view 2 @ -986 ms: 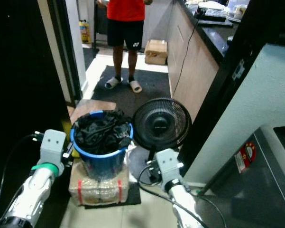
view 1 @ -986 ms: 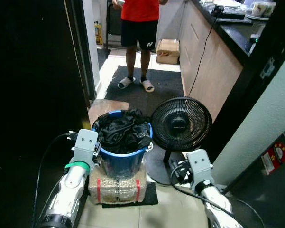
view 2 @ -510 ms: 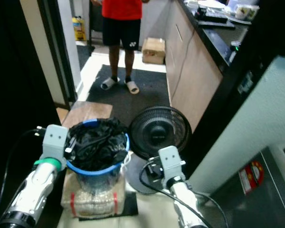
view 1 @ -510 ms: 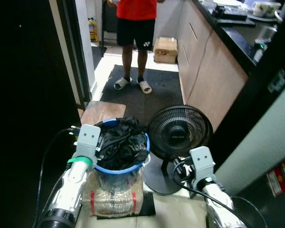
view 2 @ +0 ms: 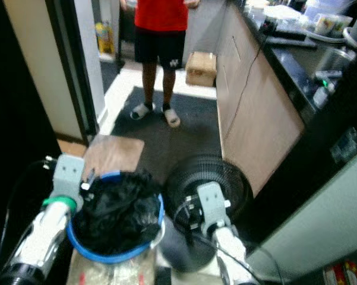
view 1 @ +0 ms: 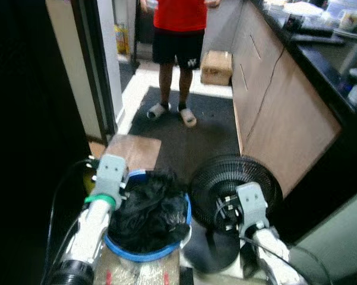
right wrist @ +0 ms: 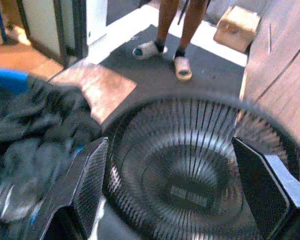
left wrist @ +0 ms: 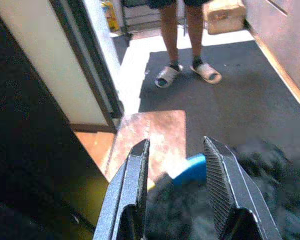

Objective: Clothes washing

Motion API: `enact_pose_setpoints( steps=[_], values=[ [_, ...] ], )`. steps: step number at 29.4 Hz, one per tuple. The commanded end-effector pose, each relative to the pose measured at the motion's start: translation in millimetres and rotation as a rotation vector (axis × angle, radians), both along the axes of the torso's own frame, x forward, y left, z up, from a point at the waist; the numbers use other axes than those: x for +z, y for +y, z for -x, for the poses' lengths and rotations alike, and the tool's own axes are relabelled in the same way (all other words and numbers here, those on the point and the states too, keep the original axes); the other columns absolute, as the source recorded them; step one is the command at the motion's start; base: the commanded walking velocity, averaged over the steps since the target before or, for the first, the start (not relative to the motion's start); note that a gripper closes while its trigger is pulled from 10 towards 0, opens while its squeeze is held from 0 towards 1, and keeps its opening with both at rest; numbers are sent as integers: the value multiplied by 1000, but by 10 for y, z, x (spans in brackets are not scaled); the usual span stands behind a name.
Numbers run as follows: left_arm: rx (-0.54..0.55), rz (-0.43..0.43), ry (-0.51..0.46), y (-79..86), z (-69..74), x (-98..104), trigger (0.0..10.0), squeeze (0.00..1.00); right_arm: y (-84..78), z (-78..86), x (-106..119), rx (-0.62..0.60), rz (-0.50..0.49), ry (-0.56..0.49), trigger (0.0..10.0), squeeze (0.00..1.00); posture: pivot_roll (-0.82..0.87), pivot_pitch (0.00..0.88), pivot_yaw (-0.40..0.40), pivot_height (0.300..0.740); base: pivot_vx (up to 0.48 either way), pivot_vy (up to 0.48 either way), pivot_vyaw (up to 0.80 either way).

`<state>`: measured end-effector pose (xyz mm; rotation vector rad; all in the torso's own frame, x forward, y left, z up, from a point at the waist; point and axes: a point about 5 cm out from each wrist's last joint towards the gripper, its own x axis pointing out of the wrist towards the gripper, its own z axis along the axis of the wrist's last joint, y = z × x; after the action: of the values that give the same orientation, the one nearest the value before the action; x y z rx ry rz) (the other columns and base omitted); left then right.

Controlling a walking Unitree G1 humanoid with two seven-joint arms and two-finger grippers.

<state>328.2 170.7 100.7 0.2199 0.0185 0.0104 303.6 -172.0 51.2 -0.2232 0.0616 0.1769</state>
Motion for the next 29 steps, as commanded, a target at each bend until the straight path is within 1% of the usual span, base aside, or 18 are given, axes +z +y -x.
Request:
enact_pose_setpoints(
  steps=[1, 18, 20, 21, 22, 24, 29],
  values=[
    [23, -6, 45, 49, 44, -101, 10000, 0, 18, 45, -63, -2, -11, 21, 10000, 0, 74, 0, -13, 740, 0, 0, 0],
    [14, 0, 53, 33, 32, -106, 10000, 0, 25, 42, -60, -3, -6, 16, 10000, 0, 73, 0, -8, 740, 0, 0, 0],
    [1, 6, 58, 9, 20, -101, 10000, 0, 31, 14, -4, -11, 11, -16, 10000, 0, 73, 0, -8, 740, 0, 0, 0],
    [-21, 9, 68, -28, 15, -108, 10000, 0, 21, -12, 36, -29, 14, -37, 10000, 0, 73, 0, -8, 740, 0, 0, 0],
    [-21, 9, 68, -28, 15, -108, 10000, 0, 21, -12, 36, -29, 14, -37, 10000, 0, 73, 0, -8, 740, 0, 0, 0],
    [-61, 10, 91, -97, 14, -139, 10000, 0, -6, -56, 90, -67, 14, -61, 10000, 0, 73, 4, -6, 740, 0, 0, 0],
    [-96, 5, 124, -168, 13, -204, 10000, 0, -44, -108, 118, -113, 19, -61, 10000, 0, 74, 12, -5, 740, 0, 0, 0]
  ],
)
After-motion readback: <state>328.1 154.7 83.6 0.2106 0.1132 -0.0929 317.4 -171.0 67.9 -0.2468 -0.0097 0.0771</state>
